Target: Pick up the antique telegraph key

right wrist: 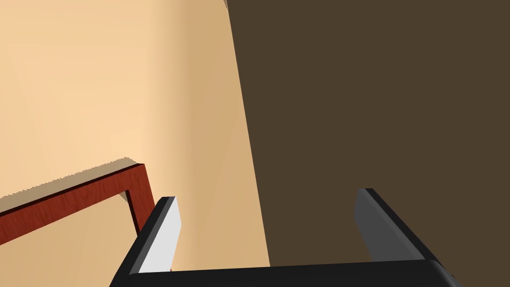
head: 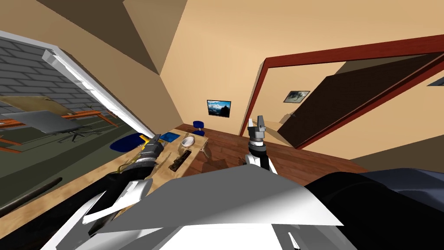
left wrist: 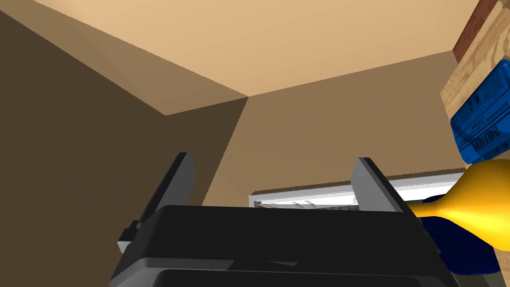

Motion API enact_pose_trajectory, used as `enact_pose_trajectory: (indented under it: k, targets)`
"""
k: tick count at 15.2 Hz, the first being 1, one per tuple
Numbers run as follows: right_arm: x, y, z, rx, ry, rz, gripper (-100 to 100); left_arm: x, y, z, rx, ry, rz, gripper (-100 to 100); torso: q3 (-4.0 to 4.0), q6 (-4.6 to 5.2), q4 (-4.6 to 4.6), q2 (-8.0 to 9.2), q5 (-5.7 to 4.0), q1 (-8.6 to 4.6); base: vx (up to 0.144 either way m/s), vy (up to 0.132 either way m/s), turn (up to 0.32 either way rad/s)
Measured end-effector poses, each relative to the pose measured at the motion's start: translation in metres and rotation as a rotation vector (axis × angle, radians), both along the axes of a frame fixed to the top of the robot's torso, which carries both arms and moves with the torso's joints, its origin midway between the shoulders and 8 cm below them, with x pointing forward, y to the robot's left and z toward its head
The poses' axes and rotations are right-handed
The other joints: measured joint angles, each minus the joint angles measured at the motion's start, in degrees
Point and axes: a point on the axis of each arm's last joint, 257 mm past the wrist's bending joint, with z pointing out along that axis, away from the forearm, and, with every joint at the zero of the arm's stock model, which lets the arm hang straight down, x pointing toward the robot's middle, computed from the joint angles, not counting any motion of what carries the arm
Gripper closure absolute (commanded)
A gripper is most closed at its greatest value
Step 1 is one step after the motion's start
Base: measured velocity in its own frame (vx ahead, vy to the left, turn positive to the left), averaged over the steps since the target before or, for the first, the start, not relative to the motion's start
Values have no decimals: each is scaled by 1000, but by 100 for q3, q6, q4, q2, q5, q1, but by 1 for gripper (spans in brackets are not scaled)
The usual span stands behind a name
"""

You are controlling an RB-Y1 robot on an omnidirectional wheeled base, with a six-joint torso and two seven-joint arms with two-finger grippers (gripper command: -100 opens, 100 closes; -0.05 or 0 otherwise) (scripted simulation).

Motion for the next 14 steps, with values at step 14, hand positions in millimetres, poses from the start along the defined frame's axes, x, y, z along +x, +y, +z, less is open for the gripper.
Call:
enact_pose_trajectory:
  k: [14]
  targets:
    - [0,0,0,0,0,0,0,-39,97,-71,-75,257,236,-100,4,1,2,8,2,7,103,-55,6]
